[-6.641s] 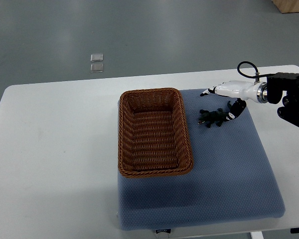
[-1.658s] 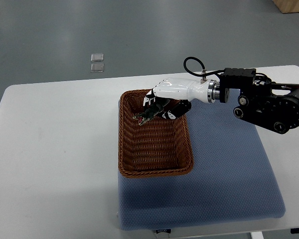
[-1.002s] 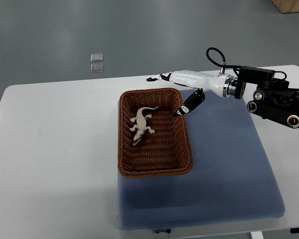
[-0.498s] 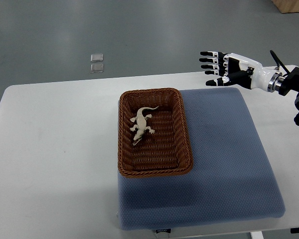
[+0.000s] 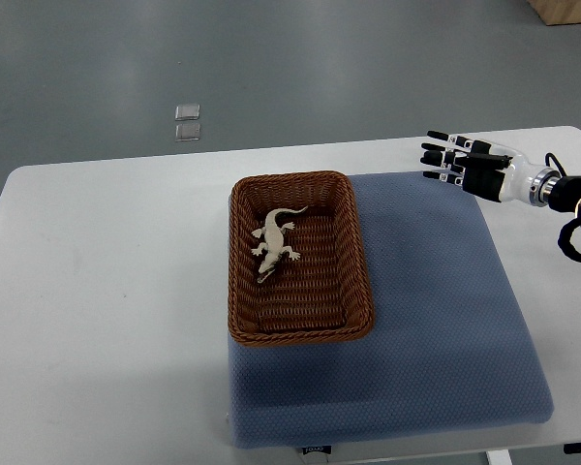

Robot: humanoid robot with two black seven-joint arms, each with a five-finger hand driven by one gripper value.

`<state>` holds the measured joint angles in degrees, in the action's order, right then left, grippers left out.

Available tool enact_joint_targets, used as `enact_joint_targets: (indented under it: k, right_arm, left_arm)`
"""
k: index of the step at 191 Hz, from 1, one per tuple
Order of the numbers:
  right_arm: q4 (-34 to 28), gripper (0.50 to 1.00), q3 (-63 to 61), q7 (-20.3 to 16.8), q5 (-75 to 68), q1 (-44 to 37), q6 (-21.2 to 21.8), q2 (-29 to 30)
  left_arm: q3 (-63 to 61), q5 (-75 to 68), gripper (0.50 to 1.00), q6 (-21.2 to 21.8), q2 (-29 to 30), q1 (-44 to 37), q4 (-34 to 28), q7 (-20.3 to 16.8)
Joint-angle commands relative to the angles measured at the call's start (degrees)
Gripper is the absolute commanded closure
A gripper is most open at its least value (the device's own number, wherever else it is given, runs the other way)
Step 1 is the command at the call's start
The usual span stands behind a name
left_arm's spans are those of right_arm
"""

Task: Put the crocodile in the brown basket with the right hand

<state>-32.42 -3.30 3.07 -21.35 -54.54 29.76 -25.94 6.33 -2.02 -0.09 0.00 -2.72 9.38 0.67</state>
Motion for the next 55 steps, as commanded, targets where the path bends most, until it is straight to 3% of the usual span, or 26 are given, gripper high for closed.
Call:
enact_joint_targets:
  k: [1, 55]
  right_arm:
    - [-0.01, 0.568, -0.13, 0.54, -0.09, 0.13, 0.21, 0.27]
    - [-0.10, 0.568, -0.13, 0.71, 0.70, 0.13, 1.09, 0.27]
  left_arm:
    - [0.00, 0.00, 0.500, 0.00, 0.00, 0.00, 0.02, 0.03]
    - [0.00, 0.00, 0.500, 0.00, 0.00, 0.00, 0.02, 0.03]
